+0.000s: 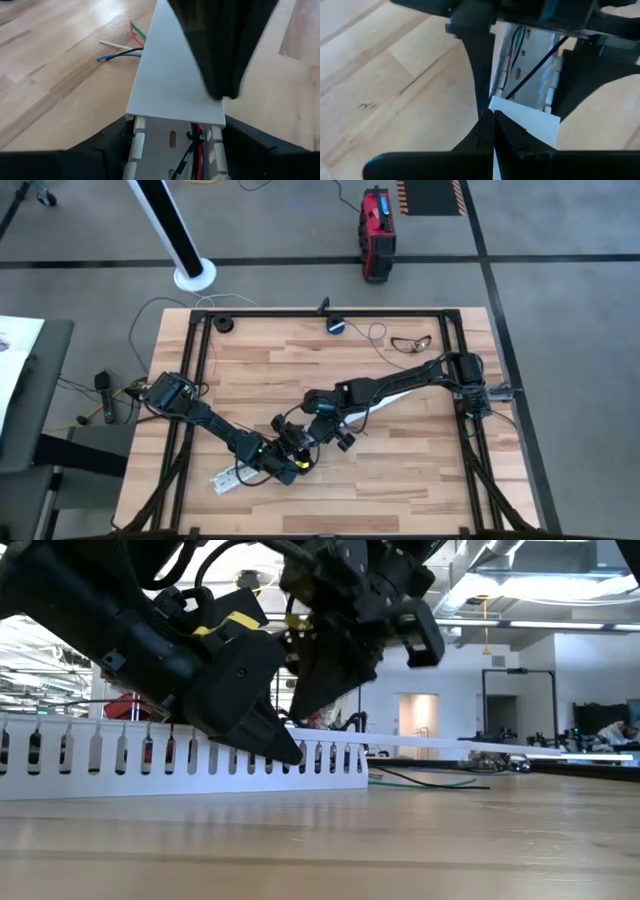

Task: Ziptie cables
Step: Close the white cable duct

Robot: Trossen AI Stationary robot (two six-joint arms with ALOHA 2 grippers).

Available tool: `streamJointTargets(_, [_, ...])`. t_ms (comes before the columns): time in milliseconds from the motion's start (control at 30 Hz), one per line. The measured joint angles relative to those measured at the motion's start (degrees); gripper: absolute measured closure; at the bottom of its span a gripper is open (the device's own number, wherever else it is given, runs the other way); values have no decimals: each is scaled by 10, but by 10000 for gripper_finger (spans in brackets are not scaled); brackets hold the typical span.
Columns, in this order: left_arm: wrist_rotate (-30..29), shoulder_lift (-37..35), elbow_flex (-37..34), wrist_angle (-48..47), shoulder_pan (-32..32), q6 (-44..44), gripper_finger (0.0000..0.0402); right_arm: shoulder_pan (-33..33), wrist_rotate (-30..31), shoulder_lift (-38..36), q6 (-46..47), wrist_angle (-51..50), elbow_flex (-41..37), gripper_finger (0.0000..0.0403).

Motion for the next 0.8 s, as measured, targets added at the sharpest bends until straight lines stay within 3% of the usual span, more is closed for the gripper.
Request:
streamJointTargets(433, [1, 0, 0, -3, 1, 15, 162, -4, -1, -10, 24, -17, 16, 403])
streamJointTargets(800, [25, -1, 0, -1, 1, 41, 162, -19, -9, 39, 38, -5, 20, 403])
